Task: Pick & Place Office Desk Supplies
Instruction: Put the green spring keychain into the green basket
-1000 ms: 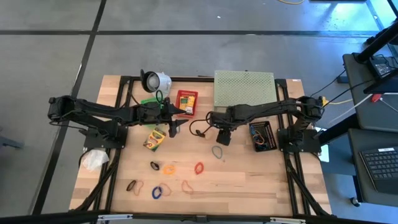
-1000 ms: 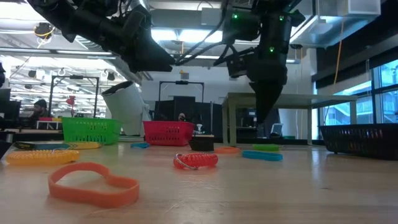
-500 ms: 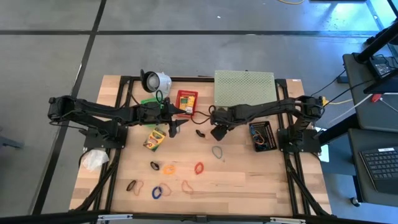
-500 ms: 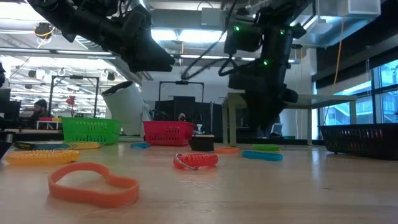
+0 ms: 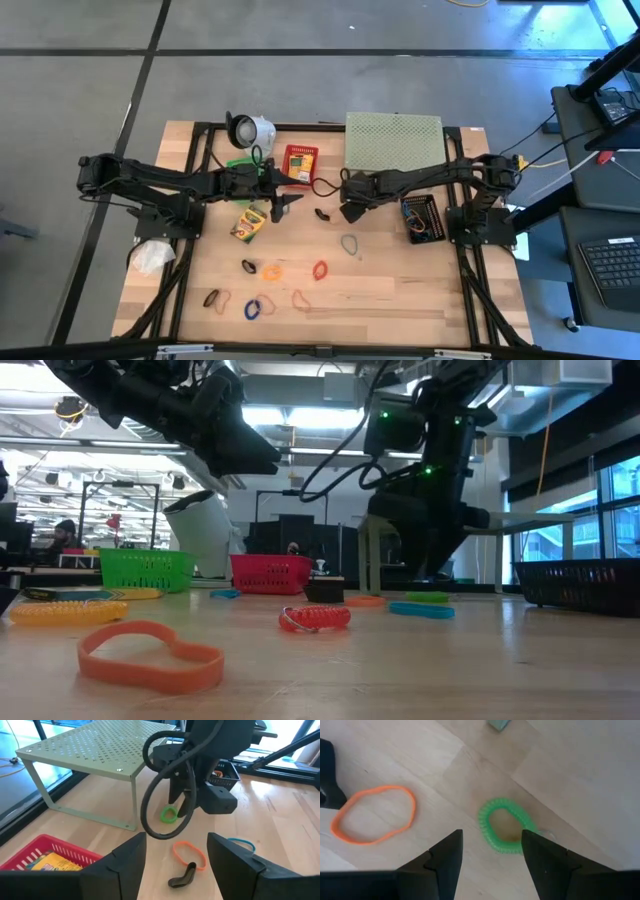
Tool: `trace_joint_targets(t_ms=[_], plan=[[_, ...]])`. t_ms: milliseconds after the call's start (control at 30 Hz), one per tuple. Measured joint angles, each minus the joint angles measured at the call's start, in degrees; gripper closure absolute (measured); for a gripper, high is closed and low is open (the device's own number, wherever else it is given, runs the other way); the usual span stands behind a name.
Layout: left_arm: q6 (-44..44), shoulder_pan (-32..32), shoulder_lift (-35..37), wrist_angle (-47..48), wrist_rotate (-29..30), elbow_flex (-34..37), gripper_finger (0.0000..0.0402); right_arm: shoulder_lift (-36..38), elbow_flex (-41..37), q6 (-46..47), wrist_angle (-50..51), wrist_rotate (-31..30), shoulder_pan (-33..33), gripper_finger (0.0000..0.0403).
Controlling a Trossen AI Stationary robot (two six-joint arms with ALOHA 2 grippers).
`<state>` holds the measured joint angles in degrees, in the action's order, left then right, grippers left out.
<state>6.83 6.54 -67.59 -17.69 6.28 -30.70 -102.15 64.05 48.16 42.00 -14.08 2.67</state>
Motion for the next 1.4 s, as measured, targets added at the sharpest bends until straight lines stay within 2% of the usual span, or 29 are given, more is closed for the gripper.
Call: trace_joint_targets(t_ms=[667,800,1100,1400], plan=[[-0.1,0.0,0.0,-0.1,0.0,0.0,0.0199,-6.0,0.1,-3.3,-1.9,2.7,-0.1,0.0205],[-0.1,0.0,0.0,-0.1,0.0,0.0,0.0199,-6.1,0.1,-3.4,-2.4,4.1,-0.1,0.0245],[-0.1,0.0,0.0,-0.1,0.0,0.0,0.0199,-6.2,0.2,-2.4,-3.0,7.1,-0.5,0.0382],[-0.1,0.0,0.0,-0.1,0.0,0.0,0.0199,-6.2,0.0,-2.5,-4.9,6.1,-2.8,0.0397]])
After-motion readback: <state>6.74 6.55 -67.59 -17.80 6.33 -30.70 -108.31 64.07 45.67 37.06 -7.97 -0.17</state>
